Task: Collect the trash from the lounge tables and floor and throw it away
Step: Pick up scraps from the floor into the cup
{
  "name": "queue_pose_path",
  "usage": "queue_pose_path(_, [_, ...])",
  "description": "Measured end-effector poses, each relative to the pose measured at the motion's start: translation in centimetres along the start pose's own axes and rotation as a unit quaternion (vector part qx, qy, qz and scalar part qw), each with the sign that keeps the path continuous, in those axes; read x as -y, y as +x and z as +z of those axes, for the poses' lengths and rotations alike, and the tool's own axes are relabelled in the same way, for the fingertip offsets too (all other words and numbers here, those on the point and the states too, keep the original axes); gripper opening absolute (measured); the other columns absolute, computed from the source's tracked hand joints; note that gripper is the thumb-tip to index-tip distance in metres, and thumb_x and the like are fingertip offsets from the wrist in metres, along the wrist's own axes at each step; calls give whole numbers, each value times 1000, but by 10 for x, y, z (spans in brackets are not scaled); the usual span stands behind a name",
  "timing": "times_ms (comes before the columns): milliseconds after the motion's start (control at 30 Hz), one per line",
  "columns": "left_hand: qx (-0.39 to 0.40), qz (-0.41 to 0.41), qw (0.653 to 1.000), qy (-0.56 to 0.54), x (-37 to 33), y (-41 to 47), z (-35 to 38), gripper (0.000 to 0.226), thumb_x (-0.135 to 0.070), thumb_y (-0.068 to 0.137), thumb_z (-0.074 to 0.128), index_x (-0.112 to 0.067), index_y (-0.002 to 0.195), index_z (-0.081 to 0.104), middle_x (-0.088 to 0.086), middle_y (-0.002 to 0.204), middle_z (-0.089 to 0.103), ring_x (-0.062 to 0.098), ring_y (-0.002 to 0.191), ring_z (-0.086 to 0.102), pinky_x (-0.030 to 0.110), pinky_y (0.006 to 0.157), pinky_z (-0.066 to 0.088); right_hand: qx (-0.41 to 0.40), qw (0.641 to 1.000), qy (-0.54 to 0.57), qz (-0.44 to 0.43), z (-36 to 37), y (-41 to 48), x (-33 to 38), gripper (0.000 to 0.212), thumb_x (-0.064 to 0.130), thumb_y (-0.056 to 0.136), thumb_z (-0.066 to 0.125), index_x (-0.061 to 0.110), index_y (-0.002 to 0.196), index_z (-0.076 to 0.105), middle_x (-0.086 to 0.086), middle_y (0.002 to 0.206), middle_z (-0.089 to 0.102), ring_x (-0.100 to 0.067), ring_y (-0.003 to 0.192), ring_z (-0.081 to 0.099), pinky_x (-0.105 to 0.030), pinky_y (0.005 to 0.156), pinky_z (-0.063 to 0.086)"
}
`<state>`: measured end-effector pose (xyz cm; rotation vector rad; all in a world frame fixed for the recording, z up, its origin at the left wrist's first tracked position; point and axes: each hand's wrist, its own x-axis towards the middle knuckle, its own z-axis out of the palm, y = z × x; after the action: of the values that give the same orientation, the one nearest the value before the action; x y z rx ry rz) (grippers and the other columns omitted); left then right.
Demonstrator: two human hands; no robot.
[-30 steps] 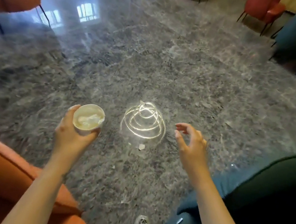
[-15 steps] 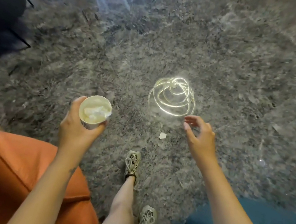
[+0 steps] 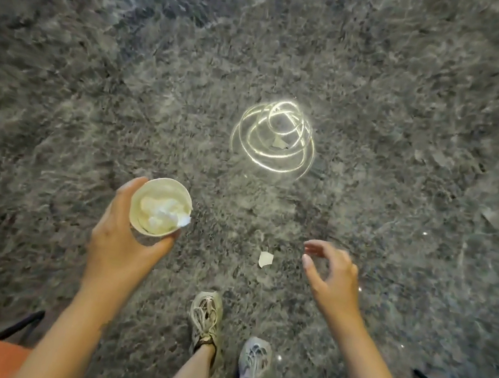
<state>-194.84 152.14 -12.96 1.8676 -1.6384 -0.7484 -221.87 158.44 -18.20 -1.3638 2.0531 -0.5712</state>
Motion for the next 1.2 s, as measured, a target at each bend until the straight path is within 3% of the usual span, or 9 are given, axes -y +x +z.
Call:
queue_pose_path(67, [15,-6,1000,-19,12,13,45,74,-25,61,82,-31,124,43,-19,110,49,-3,94,43,20,76,37,12,1000,-11,7,27,23,-30,18,18,85,64,19,102,63,11,94,59,-19,99,53,-31,81,28])
queue_pose_path(200, [80,5,996,-43,52,26,149,73,-20,63,81,-25,126,44,-19,110,49,-10,93,41,-4,72,30,40,999,-29,12,100,67,-102,21,22,83,66,20,103,63,8,97,62,-18,100,51,-26,76,21])
queue_pose_path(367, [113,-31,992,-45,142,26,266,75,-14,65,81,-23,129,44,-15,117,49,-3,101,44,19,79,36,75,995,-70,21,204,109,-208,29,27,80,68,21,107,62,5,104,64,-20,105,50,-25,73,18])
queue_pose_path(500, [136,-53,989,-38,214,16,341,73,-16,64,81,-30,126,43,-19,117,48,-2,103,46,4,75,35,85,992,-88,37,280,128,-281,34,29,77,70,22,108,61,5,105,64,-20,105,48,-26,74,17])
queue_pose_path(633, [175,-63,982,-20,262,10,402,74,-15,65,81,-23,129,44,-16,116,47,-10,100,39,-5,76,29,111,980,-162,22,339,138,-332,48,30,73,73,23,117,57,4,116,60,-22,111,47,-30,82,19])
queue_pose_path(800, [194,-68,978,-21,286,7,434,73,-13,66,79,-23,129,43,-17,116,46,-11,102,38,0,79,31,118,967,-223,29,372,130,-359,59,22,71,75,22,125,50,0,120,52,-23,114,43,-33,87,17])
queue_pose_path(933, [198,-75,977,-21,289,9,439,73,-13,65,80,-25,128,44,-18,114,48,-4,105,43,12,83,34,104,965,-240,32,378,131,-360,37,16,71,73,16,105,60,-2,101,59,-26,104,48,-35,84,18])
queue_pose_path(1067, [207,-71,976,-14,275,19,428,73,-16,66,79,-24,129,43,-15,116,49,11,111,49,25,89,40,88,980,-170,59,364,138,-340,7,13,84,60,13,89,64,0,89,64,-25,100,50,-32,82,17])
queue_pose_path(1200, [197,-55,979,-10,241,36,396,72,-15,66,79,-19,129,44,-3,121,55,19,111,52,33,91,44,-31,997,-72,18,314,151,-277,4,10,82,64,12,82,67,3,79,65,-23,90,52,-27,72,12])
